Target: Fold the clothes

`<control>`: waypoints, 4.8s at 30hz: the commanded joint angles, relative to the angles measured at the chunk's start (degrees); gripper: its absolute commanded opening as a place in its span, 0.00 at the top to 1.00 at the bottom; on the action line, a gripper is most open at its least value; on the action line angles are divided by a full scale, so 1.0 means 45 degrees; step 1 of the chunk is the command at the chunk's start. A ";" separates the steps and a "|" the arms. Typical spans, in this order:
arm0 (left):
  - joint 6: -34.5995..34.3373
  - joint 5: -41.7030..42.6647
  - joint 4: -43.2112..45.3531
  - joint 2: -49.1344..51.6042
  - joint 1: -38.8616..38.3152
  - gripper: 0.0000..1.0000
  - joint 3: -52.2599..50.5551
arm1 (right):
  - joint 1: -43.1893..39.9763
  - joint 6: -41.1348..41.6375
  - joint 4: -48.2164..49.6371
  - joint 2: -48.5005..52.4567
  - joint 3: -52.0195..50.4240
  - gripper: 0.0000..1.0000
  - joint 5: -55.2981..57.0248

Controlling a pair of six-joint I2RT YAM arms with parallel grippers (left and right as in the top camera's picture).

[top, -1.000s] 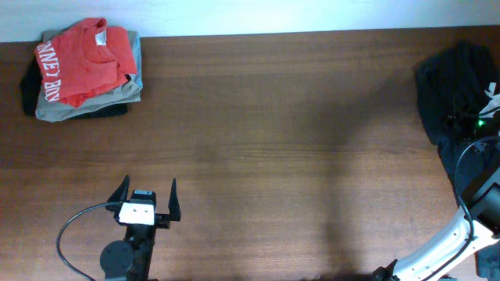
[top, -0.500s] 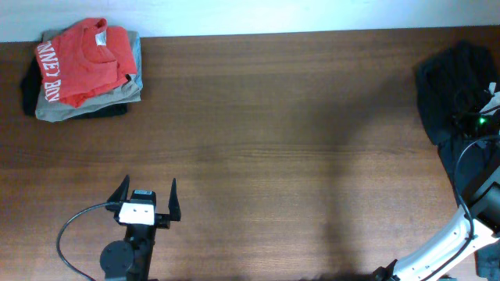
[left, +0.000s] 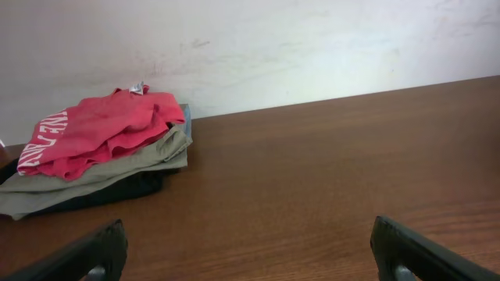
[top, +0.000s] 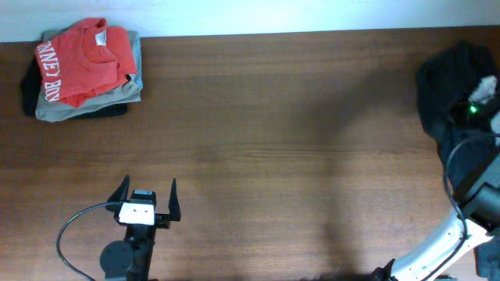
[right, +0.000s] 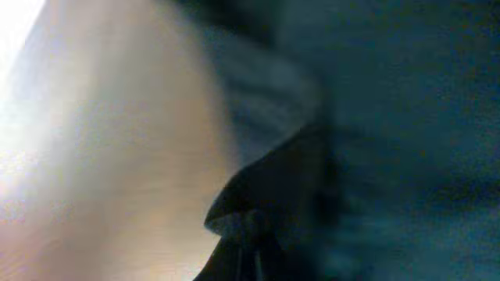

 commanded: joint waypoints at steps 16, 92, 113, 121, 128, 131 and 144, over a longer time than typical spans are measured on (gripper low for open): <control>0.0199 0.0049 -0.0034 -0.0063 0.0039 0.01 -0.0049 | 1.7991 0.3259 0.2701 -0.0894 0.0680 0.93 -0.0102; -0.6960 0.1579 -0.7888 2.1692 0.1831 0.99 1.2633 | 0.7669 0.4070 -1.0297 -0.9836 -0.3876 0.01 0.3565; -0.6960 0.1574 -0.8684 2.1459 0.3968 0.99 1.3100 | 0.9598 0.5158 -0.5974 -0.6897 -1.0312 0.01 0.4124; -0.6955 0.1564 -0.8680 2.1459 0.3968 0.99 1.3100 | 0.9602 0.5217 -0.4046 -0.6902 -1.1239 0.39 0.3823; -0.6955 0.1559 -0.8675 2.1459 0.3968 0.99 1.3100 | 0.9598 0.5309 -0.4114 -0.6917 -1.1147 0.59 0.3842; -0.6955 0.1477 -0.8680 2.1459 0.3968 0.98 1.3100 | 0.9588 0.5299 -0.5032 -0.6917 -1.0569 0.50 0.4017; -0.6955 0.1472 -0.8689 2.1459 0.3968 0.94 1.3100 | 0.9588 0.5304 -0.4745 -0.6970 -1.0171 0.96 0.4697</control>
